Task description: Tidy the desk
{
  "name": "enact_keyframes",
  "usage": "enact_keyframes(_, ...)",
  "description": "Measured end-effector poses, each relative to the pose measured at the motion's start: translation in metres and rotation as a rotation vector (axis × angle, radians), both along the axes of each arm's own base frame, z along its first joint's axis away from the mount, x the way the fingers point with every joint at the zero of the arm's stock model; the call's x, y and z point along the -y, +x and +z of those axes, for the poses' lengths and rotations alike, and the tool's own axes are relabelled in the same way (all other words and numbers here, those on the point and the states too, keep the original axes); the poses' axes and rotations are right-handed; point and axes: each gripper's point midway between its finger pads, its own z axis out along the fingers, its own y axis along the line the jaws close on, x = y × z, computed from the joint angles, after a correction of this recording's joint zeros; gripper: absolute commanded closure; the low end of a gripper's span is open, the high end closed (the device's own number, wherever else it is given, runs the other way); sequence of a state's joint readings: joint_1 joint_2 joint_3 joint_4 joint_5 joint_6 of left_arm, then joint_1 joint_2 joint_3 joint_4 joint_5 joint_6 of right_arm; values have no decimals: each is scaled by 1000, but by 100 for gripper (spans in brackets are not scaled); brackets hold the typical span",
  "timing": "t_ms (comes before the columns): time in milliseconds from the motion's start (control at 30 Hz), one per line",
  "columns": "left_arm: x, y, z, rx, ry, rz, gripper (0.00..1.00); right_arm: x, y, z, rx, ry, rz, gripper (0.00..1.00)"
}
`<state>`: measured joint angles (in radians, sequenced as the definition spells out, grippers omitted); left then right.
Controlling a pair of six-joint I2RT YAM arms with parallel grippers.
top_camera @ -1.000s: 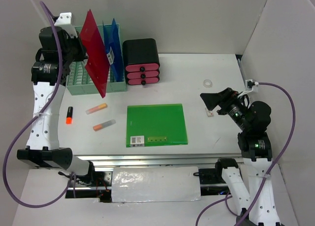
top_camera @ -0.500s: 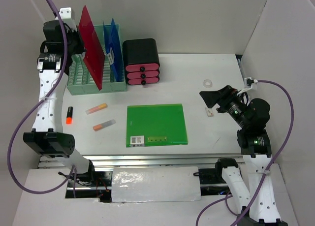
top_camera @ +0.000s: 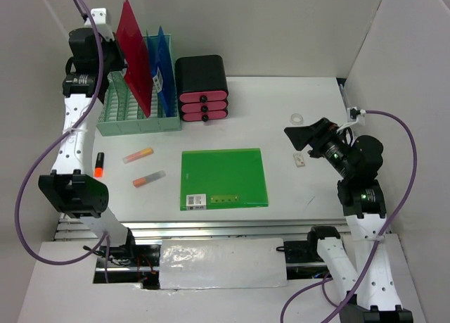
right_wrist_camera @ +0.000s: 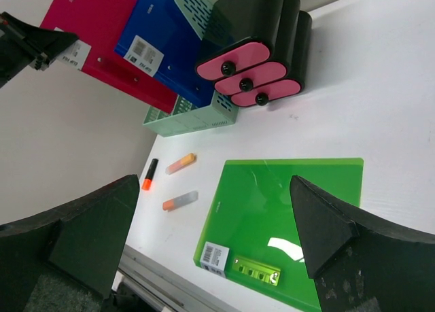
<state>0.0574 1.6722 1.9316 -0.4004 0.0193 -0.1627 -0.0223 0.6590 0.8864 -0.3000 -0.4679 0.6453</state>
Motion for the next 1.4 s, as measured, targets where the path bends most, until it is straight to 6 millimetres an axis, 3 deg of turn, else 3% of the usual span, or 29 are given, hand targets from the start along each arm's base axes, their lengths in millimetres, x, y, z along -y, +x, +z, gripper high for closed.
enact_keyframes(267, -3, 13, -30, -7, -15, -2, 100, 1, 5, -4, -9, -14, -3, 0)
enact_keyframes(700, -10, 25, -51, 44, -55, 4, 100, 0, 11, -3, -3, -12, 9, 0)
enact_keyframes(867, -13, 25, -52, 41, -58, 11, 69, -2, 12, 1, 16, -8, 16, 0)
enact_keyframes(933, -13, 25, -52, 39, -65, 14, 67, -2, 12, 3, 22, -6, 17, 0)
enact_keyframes(1033, -15, 29, -49, 37, -75, 20, 53, -2, 12, 4, 26, -5, 20, 0)
enact_keyframes(1067, -16, 31, -48, 38, -78, 21, 44, -2, 12, 4, 27, -6, 20, 0)
enact_keyframes(1233, -17, 34, -48, 30, -84, 26, 27, -3, 12, 5, 30, -3, 21, 0)
enact_keyframes(1267, -17, 33, -47, 31, -84, 26, 4, -3, 12, 5, 30, -2, 24, 0)
enact_keyframes(1400, -19, 25, -41, 36, -100, 50, 1, -4, 13, 3, 24, 1, 27, 0)
